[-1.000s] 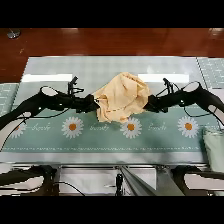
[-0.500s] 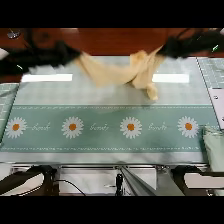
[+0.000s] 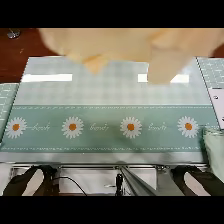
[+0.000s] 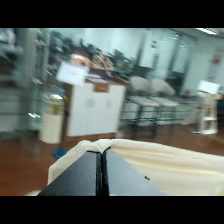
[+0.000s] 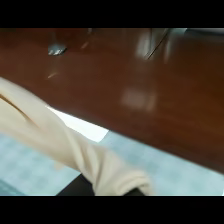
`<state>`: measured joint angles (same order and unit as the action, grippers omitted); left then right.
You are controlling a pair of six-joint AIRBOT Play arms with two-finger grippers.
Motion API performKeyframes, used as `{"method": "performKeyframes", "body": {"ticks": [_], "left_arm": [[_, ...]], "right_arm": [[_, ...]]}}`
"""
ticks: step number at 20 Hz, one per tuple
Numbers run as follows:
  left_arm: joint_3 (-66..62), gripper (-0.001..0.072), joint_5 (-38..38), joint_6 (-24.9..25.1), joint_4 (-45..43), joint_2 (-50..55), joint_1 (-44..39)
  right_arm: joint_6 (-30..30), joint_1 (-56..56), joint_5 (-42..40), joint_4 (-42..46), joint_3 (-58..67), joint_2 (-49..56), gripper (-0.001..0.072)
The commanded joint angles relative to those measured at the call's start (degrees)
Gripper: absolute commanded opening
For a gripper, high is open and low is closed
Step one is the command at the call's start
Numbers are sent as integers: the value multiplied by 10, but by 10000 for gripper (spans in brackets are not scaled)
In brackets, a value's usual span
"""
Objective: Fold the shirts.
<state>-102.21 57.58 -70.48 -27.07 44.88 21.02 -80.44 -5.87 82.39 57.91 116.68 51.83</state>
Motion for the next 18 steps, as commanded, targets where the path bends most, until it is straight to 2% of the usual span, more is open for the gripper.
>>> {"method": "performKeyframes", "body": {"ticks": [1, 4, 6, 8, 11, 13, 16, 18], "left_arm": [[-15, 22, 52, -12, -82, -100, 61], [-14, 22, 131, -38, -123, -152, 68], [-1, 22, 136, -57, -152, -174, 68], [27, 23, 137, -58, -150, -178, 68], [134, 22, 136, -56, -118, -176, 68], [234, 22, 136, -39, -78, -169, 68], [395, 22, 120, 26, -17, -137, 65], [485, 23, 55, 89, -12, -99, 37]], "right_arm": [[5, -1, 8, 53, -22, -127, 28], [-9, -2, 54, 52, -22, -163, 29], [-16, -2, 102, 53, -24, -162, 29], [-25, -2, 107, 42, -57, -162, 29], [-20, -2, 72, -33, -186, -162, 29], [7, 0, 8, -90, -299, -159, 28], [69, 0, -81, -175, -432, -109, 28], [108, 0, -129, -218, -475, -31, 28]]}}
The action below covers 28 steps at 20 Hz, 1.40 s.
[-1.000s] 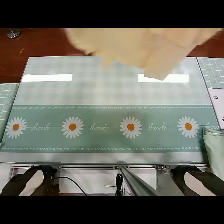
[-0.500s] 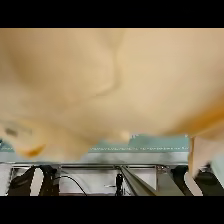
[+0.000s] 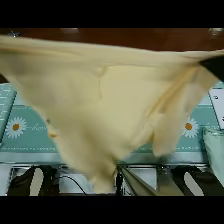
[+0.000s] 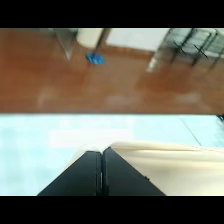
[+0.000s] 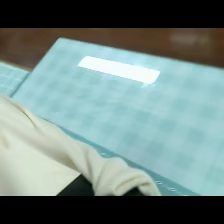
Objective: Fold the shirts.
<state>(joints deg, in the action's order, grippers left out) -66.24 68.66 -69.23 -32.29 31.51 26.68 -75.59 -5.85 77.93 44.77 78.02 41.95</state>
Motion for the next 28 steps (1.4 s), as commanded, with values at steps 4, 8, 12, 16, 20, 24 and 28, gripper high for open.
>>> {"method": "performKeyframes", "body": {"ticks": [4, 8, 12, 16, 20, 24, 28], "left_arm": [[181, 23, -189, 123, 41, 168, -125], [180, 23, -337, 120, 53, 287, -236], [179, 484, -352, 120, 79, 345, -281], [169, 707, -182, 91, 26, 346, -205], [197, 707, 21, -52, -158, 346, -76], [325, 707, 57, -68, -179, 336, -68], [395, 706, -21, -55, -106, 336, -120]], "right_arm": [[103, 0, -195, -159, -82, 264, 29], [106, 0, -224, -235, -7, 450, 30], [61, -21, -209, -277, 61, 550, 535], [52, -120, -35, -253, 98, 555, 632], [41, -224, 124, 21, 53, 481, 631], [21, -264, -50, 37, -218, 301, 632], [72, -258, -83, -20, -373, 190, 631]]}}
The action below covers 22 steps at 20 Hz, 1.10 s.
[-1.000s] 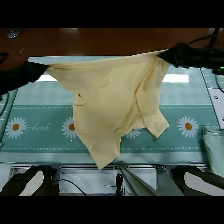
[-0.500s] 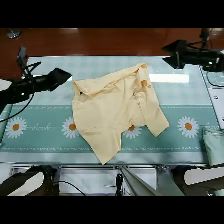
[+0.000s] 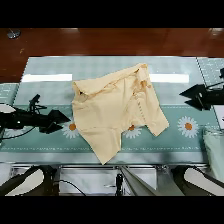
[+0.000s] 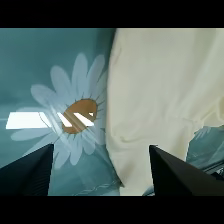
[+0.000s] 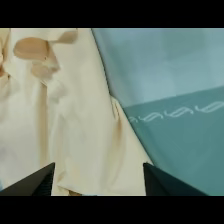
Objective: Fold the shirts.
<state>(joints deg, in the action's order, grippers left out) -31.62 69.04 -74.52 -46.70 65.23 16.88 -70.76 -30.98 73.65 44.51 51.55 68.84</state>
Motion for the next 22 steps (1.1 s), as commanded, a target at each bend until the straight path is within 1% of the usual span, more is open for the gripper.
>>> {"method": "performKeyframes", "body": {"ticks": [1, 5, 8, 9, 10, 11, 12, 13, 15, 18, 20, 22], "left_arm": [[53, 706, -43, -1, 56, 0, -45], [54, 705, -117, -14, 81, 31, -154], [51, 700, -178, -1, 164, 53, -214], [46, 649, -187, 1, 172, 59, -229], [37, 347, -186, 10, 172, 64, -240], [30, 22, -180, 25, 172, 67, -244], [23, 22, -173, 37, 172, 67, -245], [17, 23, -167, 38, 172, 67, -244], [9, 23, -164, 38, 172, 67, -244], [8, 23, -164, 38, 172, 67, -244], [8, 23, -165, 38, 172, 67, -244], [8, 23, -165, 38, 172, 67, -244]], "right_arm": [[26, -7, -47, -28, -124, -96, 631], [28, -7, -42, -27, -141, -123, 631], [22, -7, -28, -1, -141, -123, 631], [17, -7, -14, 18, -142, -123, 631], [3, -7, -2, 49, -147, -123, 631], [-21, -7, 0, 89, -161, -123, 631], [-50, -7, -2, 121, -179, -123, 631], [-69, -7, -1, 130, -200, -123, 631], [-68, 6, 0, 121, -234, -123, 631], [-68, 71, -2, 139, -244, -122, 631], [-66, 108, -10, 121, -244, -106, 631], [-64, 141, -45, 96, -244, -82, 631]]}}
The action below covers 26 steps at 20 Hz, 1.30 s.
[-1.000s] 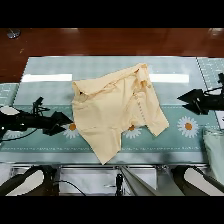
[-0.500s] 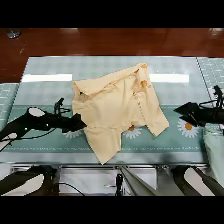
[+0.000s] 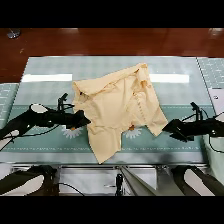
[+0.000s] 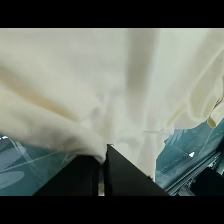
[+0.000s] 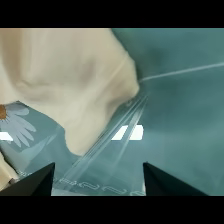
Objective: Fold the shirts.
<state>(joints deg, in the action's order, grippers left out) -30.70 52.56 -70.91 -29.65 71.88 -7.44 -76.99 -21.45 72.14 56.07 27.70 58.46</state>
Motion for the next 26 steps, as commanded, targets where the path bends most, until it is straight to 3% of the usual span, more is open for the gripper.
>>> {"method": "performKeyframes", "body": {"ticks": [1, 7, 9, 10, 11, 16, 19, 24, 26], "left_arm": [[-2, 23, 0, 2, 2, 0, -1], [-2, 23, 1, 2, 2, 0, -1], [-2, 23, 1, 2, 2, 0, -1], [-2, 23, 1, 2, 2, 0, -1], [-2, 23, -1, 2, 2, 0, -1], [-64, 23, 45, 17, 30, -6, 45], [-221, 22, 59, 19, 66, -45, 75], [-566, 23, 7, 12, 65, -135, 136], [-654, 22, 4, 12, 63, -175, 170]], "right_arm": [[1, 59, -49, -41, -5, 34, 631], [13, 115, -122, -130, 5, 94, 626], [13, 134, -127, -131, 26, 108, 578], [20, 142, -126, -131, 40, 115, 462], [35, 151, -124, -131, 53, 120, 34], [29, 157, -50, -110, 216, 122, 27], [-6, 143, -11, -102, 472, 122, 27], [-58, 83, 4, -54, 963, 112, 28], [-61, 58, -8, -28, 1007, 52, 28]]}}
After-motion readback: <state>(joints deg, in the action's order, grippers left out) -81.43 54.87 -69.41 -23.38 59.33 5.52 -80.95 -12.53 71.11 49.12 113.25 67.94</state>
